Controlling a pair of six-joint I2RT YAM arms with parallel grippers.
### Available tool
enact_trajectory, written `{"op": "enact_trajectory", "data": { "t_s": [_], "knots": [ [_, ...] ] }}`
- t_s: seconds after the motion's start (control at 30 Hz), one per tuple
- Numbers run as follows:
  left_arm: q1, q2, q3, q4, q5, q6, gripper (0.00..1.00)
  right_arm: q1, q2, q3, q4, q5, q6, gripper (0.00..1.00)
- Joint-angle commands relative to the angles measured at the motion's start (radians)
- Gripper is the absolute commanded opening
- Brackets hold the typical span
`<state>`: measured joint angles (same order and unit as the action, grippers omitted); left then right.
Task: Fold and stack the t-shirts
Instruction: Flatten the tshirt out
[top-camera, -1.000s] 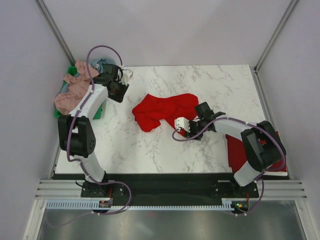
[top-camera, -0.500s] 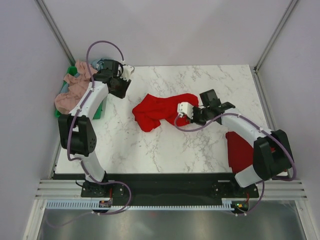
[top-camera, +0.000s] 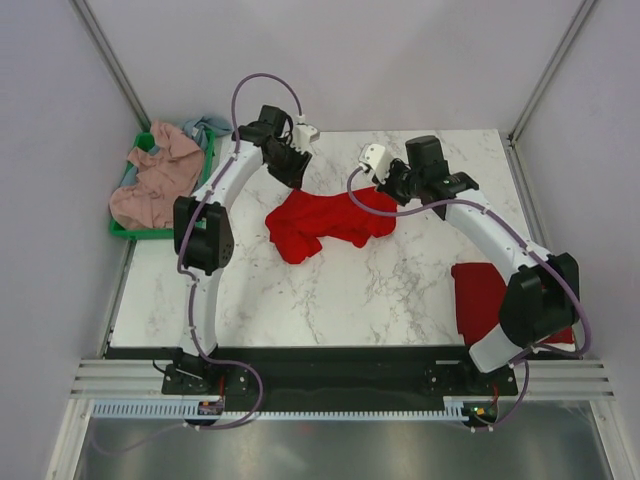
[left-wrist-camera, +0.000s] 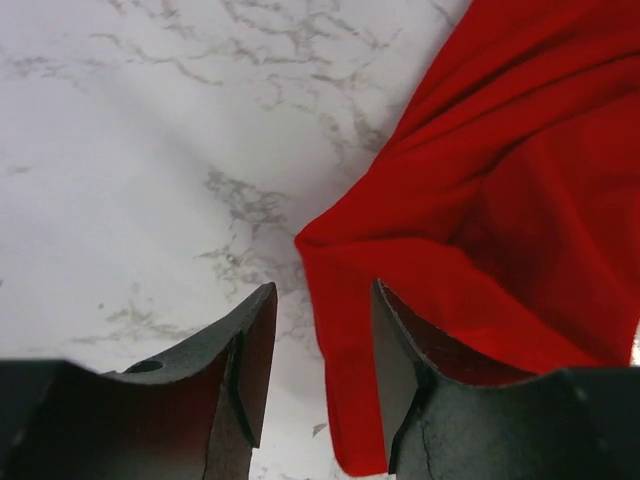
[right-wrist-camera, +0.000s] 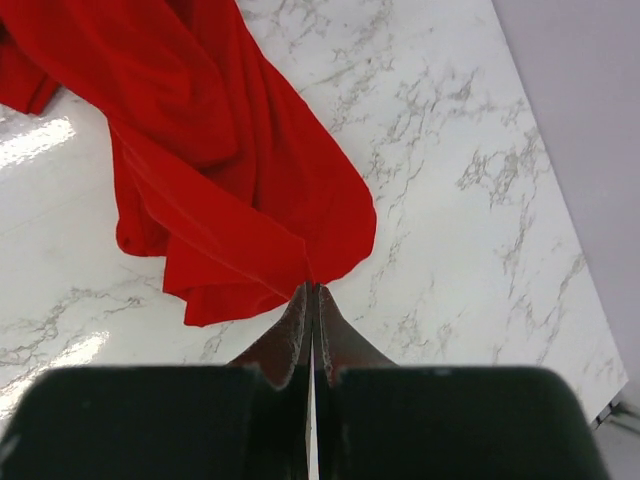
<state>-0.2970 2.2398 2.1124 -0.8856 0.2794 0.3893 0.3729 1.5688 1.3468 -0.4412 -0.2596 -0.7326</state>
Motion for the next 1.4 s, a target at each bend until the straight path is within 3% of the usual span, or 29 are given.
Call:
{"op": "enact_trajectory", "data": {
  "t_s": [0.0,0.4,0.53,0.9,1.0,1.1,1.13,1.2,1.37],
  "knots": [
    [-0.016,0.024,0.124,-0.124,0.116,-0.01,0.51,-0.015,0.028,0.058,0.022,0.04,0.078,0.0],
    [-0.031,-0.173,-0.041,-0.156,0.19,-0.032,0.56,-0.026,0.069,0.091,0.024,0.028,0.088,0.0],
    [-0.056,-0.224,-0.103,-0.164,0.214,-0.021,0.71,-0.026,0.08,0.092,0.024,0.02,0.101,0.0],
    [-0.114,-0.091,-0.098,-0.171,0.112,-0.017,0.65,-0.029,0.07,0.086,0.022,0.025,0.114,0.0],
    [-0.116,-0.049,-0.078,-0.171,0.047,-0.02,0.57,-0.029,0.056,0.075,0.025,0.031,0.114,0.0],
    [-0.11,-0.058,-0.063,-0.159,0.004,-0.043,0.24,-0.031,0.043,0.068,0.024,0.037,0.122,0.0],
    [-0.103,-0.084,-0.063,-0.142,-0.014,-0.059,0.09,-0.032,0.042,0.066,0.025,0.048,0.127,0.0],
    [-0.096,-0.118,-0.062,-0.128,-0.031,-0.067,0.03,-0.037,0.036,0.058,0.039,0.066,0.13,0.0],
    [-0.038,-0.297,-0.046,-0.061,-0.06,-0.01,0.02,-0.09,0.042,0.119,0.114,0.18,0.221,0.0]
  ]
}}
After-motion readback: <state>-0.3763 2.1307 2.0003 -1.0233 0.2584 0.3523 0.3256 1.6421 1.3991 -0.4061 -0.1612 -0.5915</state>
